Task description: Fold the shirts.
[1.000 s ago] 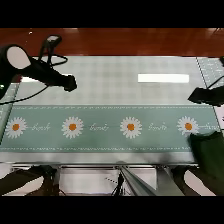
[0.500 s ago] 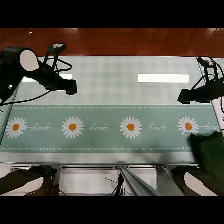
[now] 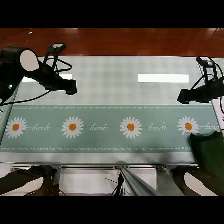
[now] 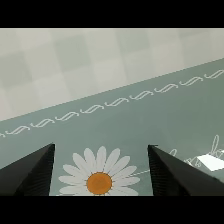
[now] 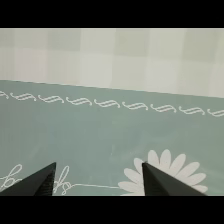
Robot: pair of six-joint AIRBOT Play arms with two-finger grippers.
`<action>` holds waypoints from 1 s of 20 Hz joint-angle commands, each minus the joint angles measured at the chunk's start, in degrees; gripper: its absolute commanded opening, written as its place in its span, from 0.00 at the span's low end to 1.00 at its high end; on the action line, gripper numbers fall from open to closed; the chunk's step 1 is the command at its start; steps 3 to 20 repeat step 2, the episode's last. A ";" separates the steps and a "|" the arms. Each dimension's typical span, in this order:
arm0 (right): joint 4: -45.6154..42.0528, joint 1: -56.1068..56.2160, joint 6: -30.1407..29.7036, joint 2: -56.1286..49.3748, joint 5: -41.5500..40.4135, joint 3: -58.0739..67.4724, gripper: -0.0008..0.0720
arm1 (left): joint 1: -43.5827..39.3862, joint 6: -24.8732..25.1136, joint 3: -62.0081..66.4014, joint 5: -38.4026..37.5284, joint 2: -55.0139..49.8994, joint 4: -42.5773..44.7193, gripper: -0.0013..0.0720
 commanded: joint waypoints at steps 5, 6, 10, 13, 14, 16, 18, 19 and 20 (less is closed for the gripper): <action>0.00 0.04 -0.02 -0.02 0.00 0.02 0.85 | 0.00 -0.04 -0.02 -0.04 -0.04 0.02 0.96; 0.00 0.04 -0.02 -0.02 0.00 0.02 0.85 | 0.00 -0.04 -0.02 -0.04 -0.04 0.02 0.96; 0.00 0.04 -0.02 -0.02 0.00 0.02 0.85 | 0.00 -0.04 -0.02 -0.04 -0.04 0.02 0.96; 0.00 0.04 -0.02 -0.02 0.00 0.02 0.85 | 0.00 -0.04 -0.02 -0.04 -0.04 0.02 0.96; 0.00 0.04 -0.02 -0.02 0.00 0.02 0.85 | 0.00 -0.04 -0.02 -0.04 -0.04 0.02 0.96; 0.00 0.04 -0.02 -0.02 0.00 0.02 0.85 | 0.00 -0.04 -0.02 -0.04 -0.04 0.02 0.96; 0.00 0.04 -0.02 -0.02 0.00 0.02 0.85 | 0.00 -0.04 -0.02 -0.04 -0.04 0.02 0.96; 0.00 0.04 -0.02 -0.02 0.00 0.02 0.85 | 0.00 -0.04 -0.02 -0.04 -0.04 0.02 0.96; 0.00 0.04 -0.02 -0.02 0.00 0.02 0.85 | 0.00 -0.04 -0.02 -0.04 -0.04 0.02 0.96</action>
